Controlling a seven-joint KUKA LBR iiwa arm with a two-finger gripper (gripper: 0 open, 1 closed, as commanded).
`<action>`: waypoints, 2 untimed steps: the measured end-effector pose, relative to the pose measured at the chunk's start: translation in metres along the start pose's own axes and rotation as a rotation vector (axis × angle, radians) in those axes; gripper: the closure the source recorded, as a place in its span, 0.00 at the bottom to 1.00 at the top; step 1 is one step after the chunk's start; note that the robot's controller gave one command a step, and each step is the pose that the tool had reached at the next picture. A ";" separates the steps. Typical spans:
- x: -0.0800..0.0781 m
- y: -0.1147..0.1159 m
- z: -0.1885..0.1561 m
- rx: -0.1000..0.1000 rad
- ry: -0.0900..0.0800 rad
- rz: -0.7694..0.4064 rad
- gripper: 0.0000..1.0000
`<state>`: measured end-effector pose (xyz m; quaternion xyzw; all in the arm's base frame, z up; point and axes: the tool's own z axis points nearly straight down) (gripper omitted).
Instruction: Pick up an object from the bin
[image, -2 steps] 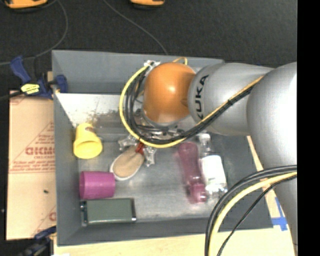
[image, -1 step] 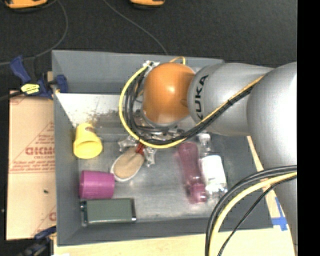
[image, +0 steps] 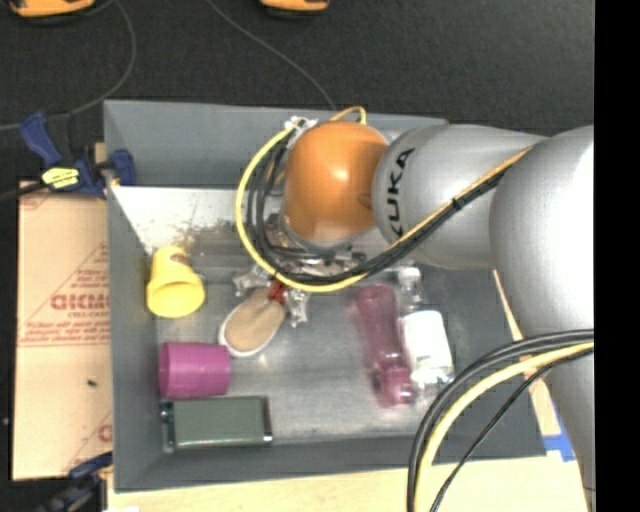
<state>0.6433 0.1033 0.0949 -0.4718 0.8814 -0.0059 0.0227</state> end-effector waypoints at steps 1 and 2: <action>0.000 0.000 0.000 0.000 0.000 0.001 1.00; 0.016 0.004 -0.007 0.002 -0.003 -0.009 1.00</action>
Offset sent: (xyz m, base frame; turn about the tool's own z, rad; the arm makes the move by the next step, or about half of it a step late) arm -0.0129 -0.0107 0.0055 -0.0141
